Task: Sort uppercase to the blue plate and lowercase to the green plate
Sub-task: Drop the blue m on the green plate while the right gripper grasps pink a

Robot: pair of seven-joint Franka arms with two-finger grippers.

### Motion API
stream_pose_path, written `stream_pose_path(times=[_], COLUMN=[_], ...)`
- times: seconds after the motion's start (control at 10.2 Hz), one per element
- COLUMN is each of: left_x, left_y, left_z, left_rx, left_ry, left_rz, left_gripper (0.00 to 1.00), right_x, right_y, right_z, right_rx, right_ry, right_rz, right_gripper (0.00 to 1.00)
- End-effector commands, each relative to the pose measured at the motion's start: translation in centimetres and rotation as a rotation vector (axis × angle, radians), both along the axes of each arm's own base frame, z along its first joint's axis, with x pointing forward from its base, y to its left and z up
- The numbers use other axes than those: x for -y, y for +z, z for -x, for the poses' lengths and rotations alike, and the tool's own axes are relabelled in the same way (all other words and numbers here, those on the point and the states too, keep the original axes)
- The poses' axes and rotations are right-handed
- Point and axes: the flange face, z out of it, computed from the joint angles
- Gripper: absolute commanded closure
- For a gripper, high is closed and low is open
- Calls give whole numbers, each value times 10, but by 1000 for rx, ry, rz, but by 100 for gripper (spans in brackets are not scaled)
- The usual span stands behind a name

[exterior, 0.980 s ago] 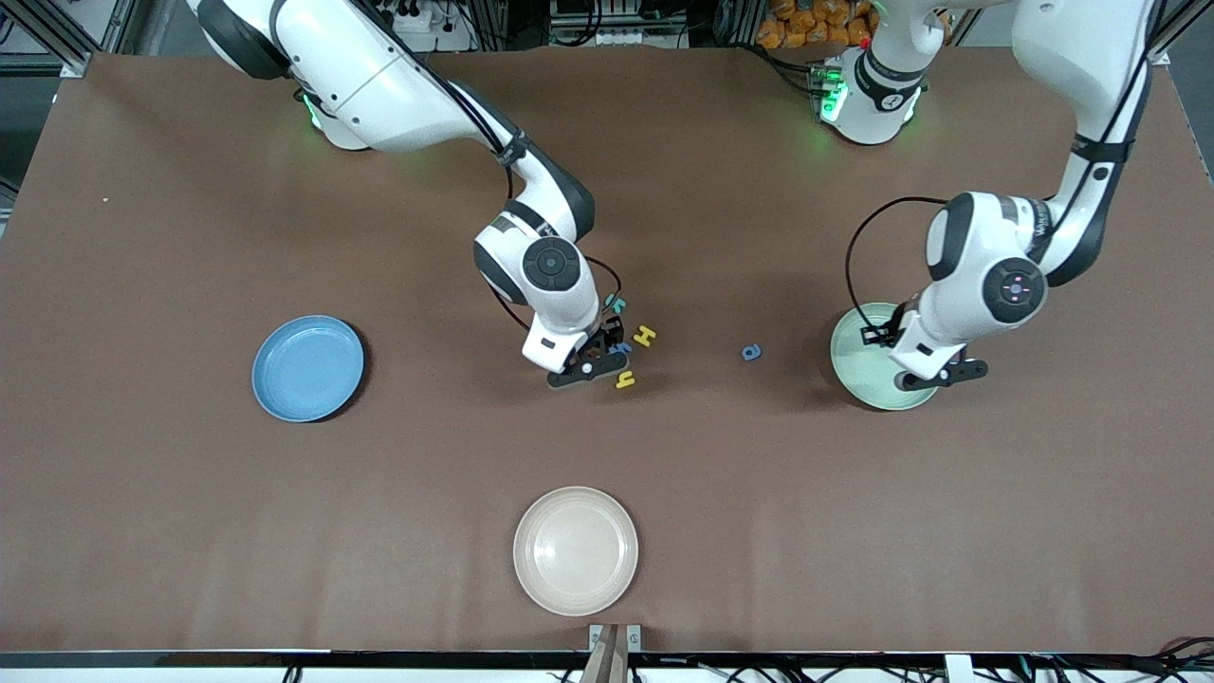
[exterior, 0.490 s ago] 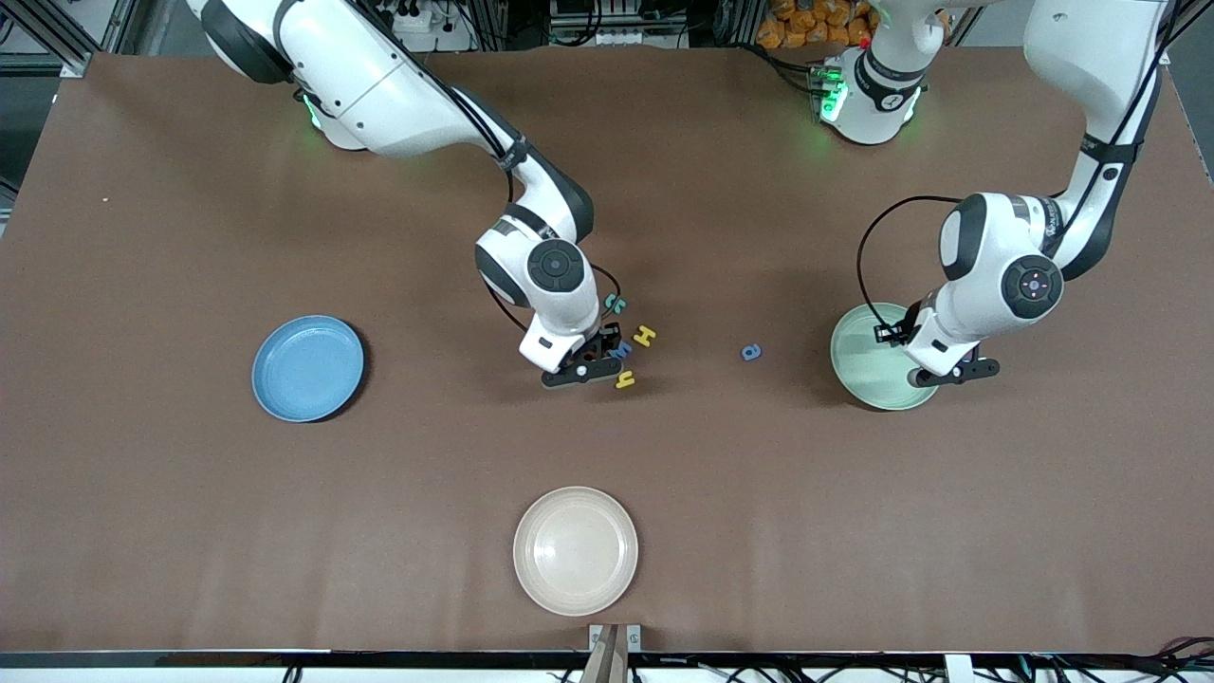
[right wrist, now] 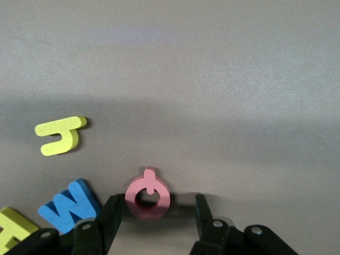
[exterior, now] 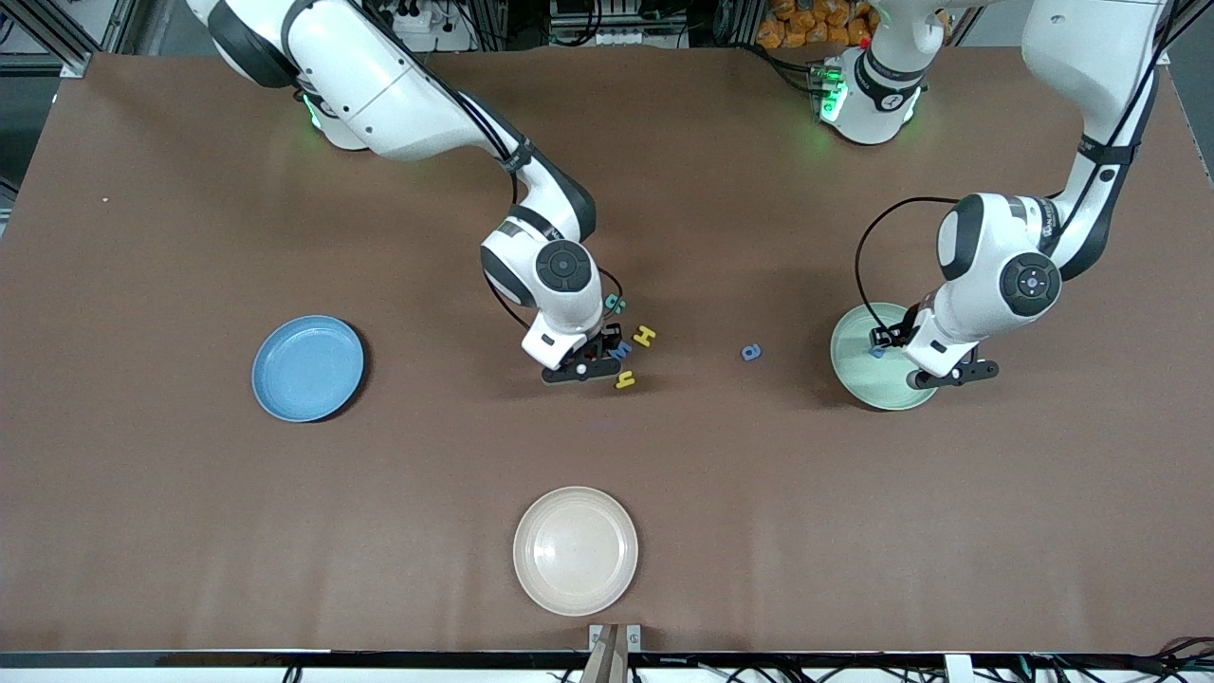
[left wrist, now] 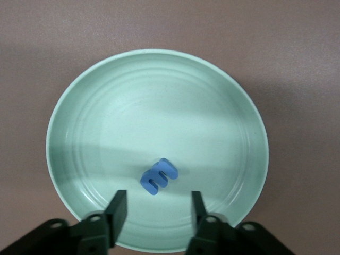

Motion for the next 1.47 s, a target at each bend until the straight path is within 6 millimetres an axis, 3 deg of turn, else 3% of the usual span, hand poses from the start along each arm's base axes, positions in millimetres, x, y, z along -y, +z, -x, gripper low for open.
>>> stream_pose_path(times=[0.0, 0.49, 0.69, 0.78, 0.98, 1.08, 1.18, 1.37], left_x=[0, -13, -22, -25, -26, -26, -25, -13], left_y=[27, 122, 151, 160, 176, 183, 186, 180], left_z=[-3, -31, -30, -28, -23, -20, -16, -9], left_rx=[52, 108, 133, 133, 136, 137, 131, 114], left_ry=[-10, 18, 31, 24, 12, 17, 22, 13], left_rz=[-15, -29, -36, -40, -45, -42, -42, -43], left_gripper=[0, 0, 0, 0, 0, 0, 0, 0], right_x=[-8, -9, -8, -8, -6, -2, 1, 22], right_y=[-2, -2, -4, -7, -7, -4, 6, 51], right_z=[-1, -10, -11, -10, -12, -16, -21, -38], right_rx=[19, 34, 36, 36, 51, 55, 66, 83], right_ry=[-14, -17, -18, -13, 4, 5, 5, -21], right_rz=[8, 0, 0, 6, 19, 23, 20, 9], right_gripper=[35, 40, 43, 49, 88, 100, 100, 100])
